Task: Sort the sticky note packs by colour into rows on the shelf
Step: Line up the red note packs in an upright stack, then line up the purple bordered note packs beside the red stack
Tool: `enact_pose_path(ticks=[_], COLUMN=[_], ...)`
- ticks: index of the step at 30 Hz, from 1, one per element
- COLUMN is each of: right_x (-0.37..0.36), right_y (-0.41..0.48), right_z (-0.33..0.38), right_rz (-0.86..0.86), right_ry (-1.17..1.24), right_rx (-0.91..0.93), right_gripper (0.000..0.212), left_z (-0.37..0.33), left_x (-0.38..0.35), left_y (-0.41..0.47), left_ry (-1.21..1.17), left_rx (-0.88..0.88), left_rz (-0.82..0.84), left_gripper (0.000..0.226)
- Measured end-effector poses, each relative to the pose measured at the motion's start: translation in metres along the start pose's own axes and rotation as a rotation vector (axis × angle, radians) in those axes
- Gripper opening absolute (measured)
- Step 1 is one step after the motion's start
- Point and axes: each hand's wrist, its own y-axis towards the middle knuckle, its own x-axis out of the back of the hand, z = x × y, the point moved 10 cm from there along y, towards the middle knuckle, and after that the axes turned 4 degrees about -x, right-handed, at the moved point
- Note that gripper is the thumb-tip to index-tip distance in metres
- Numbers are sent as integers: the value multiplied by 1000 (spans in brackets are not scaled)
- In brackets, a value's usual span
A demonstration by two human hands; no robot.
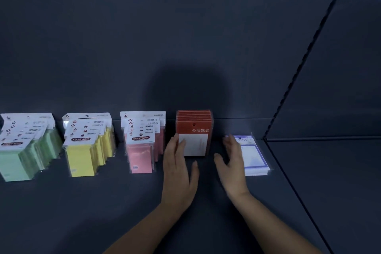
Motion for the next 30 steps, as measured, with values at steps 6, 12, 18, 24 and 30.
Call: enact_pose_path(ticks=[6, 12, 18, 24, 30], right_x=[85, 97, 104, 109, 103], right_y=[7, 3, 5, 9, 1], right_z=[-4, -47, -53, -70, -74], right_rz=[-197, 41, 79, 91, 185], right_ry=[-144, -254, -114, 28, 148], right_rx=[-69, -301, -329, -440, -514], right_gripper=[44, 22, 13, 20, 11], left_z=[-45, -28, -24, -13, -8], left_x=[-41, -120, -143, -137, -132], left_y=[4, -22, -23, -19, -25], left_ry=[-104, -179, -559, -632, -707], left_rx=[5, 506, 933, 1082, 1159], left_rz=[189, 489, 319, 164, 221], left_gripper=[47, 58, 27, 21, 25])
